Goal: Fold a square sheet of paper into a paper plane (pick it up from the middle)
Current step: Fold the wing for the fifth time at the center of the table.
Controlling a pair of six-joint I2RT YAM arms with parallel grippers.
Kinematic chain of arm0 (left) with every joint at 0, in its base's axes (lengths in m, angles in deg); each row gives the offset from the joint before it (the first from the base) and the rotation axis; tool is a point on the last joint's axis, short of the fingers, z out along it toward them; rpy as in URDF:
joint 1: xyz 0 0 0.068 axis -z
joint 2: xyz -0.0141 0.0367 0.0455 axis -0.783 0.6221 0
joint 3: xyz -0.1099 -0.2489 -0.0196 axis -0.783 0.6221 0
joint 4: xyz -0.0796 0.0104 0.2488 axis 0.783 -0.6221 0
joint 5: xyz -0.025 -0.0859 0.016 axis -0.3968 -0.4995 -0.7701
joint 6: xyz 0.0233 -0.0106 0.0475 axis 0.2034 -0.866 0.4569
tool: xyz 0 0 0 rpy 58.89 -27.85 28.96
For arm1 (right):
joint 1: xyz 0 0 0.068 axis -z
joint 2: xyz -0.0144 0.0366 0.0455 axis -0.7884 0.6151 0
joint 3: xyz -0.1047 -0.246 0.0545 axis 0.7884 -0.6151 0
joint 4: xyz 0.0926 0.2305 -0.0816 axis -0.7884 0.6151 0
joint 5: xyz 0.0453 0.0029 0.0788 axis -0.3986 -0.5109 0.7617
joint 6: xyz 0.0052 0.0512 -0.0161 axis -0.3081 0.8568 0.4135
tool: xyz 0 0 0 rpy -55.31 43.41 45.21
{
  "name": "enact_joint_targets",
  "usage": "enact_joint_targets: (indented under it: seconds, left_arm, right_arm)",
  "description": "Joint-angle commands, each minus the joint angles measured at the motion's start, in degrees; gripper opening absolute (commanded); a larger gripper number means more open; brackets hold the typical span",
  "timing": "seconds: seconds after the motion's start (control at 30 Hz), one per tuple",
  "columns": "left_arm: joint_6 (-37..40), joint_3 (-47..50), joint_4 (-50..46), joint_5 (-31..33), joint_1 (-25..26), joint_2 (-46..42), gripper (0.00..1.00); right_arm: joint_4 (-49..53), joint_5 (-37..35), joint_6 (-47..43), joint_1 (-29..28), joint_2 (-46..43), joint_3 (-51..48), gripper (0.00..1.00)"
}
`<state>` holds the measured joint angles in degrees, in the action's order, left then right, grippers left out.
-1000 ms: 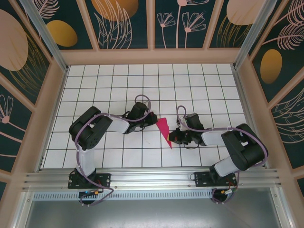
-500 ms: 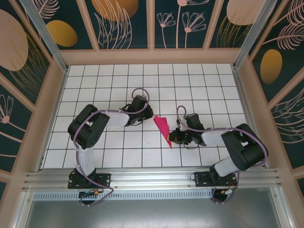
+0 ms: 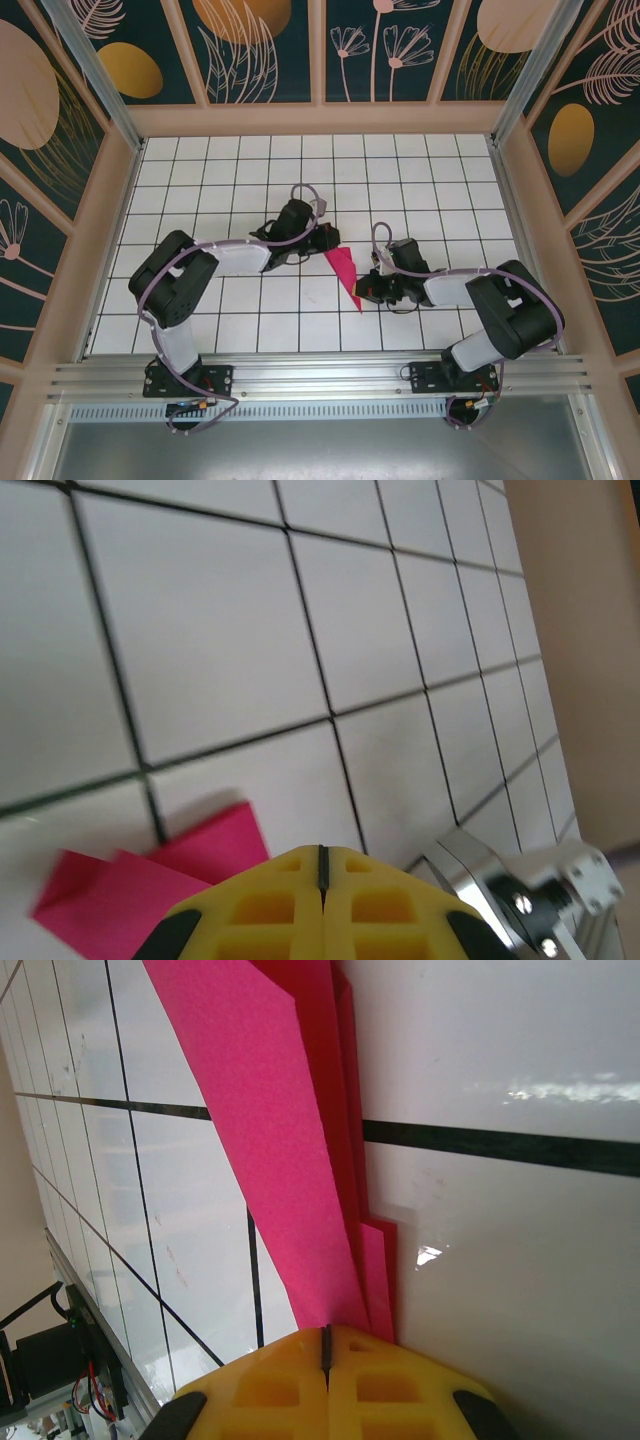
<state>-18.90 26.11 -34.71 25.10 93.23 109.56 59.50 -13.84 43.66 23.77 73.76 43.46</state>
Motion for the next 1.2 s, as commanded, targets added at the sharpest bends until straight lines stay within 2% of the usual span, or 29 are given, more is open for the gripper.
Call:
enact_joint_targets:
  seconds: [0.0, 0.13, 0.33, 0.63, 0.77, 0.97, 1.17]
  left_arm:
    - [-1.47, 0.33, 1.56, -3.26, 2.35, 2.18, 0.04]
    - [-5.49, 4.35, 8.37, -5.46, 3.53, 3.11, 0.04]
    - [-5.3, 6.35, 10.79, -6.66, 5.2, 3.56, 0.07]
    - [-6.07, 4.67, 3.15, 3.68, 5.16, 8.05, 0.05]
    - [-6.94, 4.79, 2.61, 2.82, 5.24, 10.44, 0.04]
    - [-7.06, 7.4, 2.45, 3.86, 5.22, 9.38, 0.03]
    - [-6.93, 6.84, 2.27, 3.53, 5.22, 9.45, 0.03]
  right_arm:
    - [8.29, -3.99, -1.12, -1.0, 2.48, -2.34, 0.0]
    - [8.04, -4.24, -0.81, -1.0, 2.69, -2.35, 0.0]
    - [7.77, -4.51, -0.46, -1.0, 2.71, -2.58, 0.0]
    - [8.51, -3.91, -0.46, -1.0, 0.49, -2.56, 0.0]
    - [8.68, -2.4, 0.05, -1.0, -3.28, -1.37, 0.0]
    - [7.64, 0.71, 0.47, -1.35, -7.44, 1.28, 0.02]
    - [5.93, 1.52, 0.38, -1.59, -2.31, 4.18, 0.02]
